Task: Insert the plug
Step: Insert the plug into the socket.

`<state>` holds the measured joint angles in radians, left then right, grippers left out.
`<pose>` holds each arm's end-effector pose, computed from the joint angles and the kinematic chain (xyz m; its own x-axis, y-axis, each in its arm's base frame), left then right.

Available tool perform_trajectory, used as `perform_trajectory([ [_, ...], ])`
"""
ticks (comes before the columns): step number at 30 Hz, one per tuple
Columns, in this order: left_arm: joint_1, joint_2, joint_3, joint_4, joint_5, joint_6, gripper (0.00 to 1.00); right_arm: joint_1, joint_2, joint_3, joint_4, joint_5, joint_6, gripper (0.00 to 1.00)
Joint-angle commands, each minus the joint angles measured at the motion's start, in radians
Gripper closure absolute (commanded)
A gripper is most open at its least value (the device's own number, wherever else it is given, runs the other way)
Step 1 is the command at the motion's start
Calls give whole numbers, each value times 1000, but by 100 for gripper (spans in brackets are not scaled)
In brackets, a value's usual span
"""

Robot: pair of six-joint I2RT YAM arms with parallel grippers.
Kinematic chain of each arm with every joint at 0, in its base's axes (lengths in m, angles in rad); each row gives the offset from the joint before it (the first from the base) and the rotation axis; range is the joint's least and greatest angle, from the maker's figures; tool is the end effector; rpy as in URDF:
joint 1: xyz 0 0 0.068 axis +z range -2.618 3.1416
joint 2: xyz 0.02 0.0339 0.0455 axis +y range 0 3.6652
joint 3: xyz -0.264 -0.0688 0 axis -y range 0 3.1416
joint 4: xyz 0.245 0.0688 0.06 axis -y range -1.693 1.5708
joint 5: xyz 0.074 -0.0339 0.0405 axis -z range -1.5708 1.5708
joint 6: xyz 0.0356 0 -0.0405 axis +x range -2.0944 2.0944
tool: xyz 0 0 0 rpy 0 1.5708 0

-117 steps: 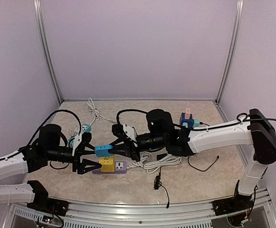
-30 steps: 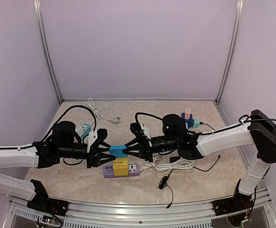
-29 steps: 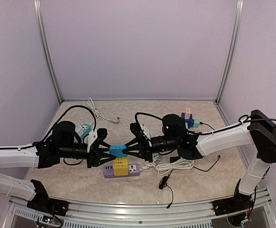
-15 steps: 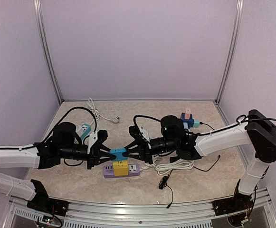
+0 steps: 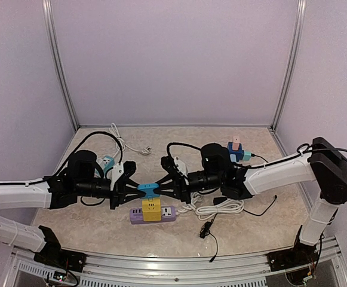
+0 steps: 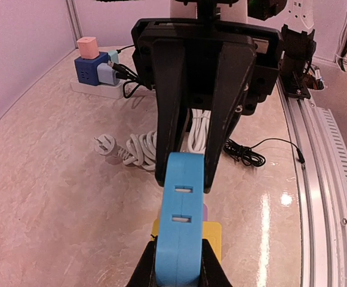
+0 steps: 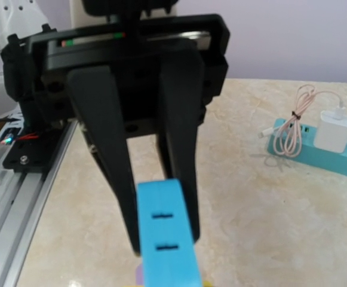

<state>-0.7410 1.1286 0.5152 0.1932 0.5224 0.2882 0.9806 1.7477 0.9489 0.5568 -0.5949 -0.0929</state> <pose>0.1633 -0.1735 0.2174 -0.0268 0.3583 -0.9332 0.9687 0.2399 0.0643 0.1954 0.3275 0.2149 -0.0409 -0.1991 -0.9791 -0.9990 -0.0096 0.0437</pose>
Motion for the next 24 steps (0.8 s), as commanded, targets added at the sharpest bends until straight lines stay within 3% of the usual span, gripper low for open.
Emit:
perform_trajectory([
  [1, -13, 29, -18, 30, -62, -2, 100, -5, 21, 28, -17, 53, 33, 100],
  [24, -39, 60, -54, 52, -88, 73, 100, -3, 70, 17, -10, 52, 16, 100],
])
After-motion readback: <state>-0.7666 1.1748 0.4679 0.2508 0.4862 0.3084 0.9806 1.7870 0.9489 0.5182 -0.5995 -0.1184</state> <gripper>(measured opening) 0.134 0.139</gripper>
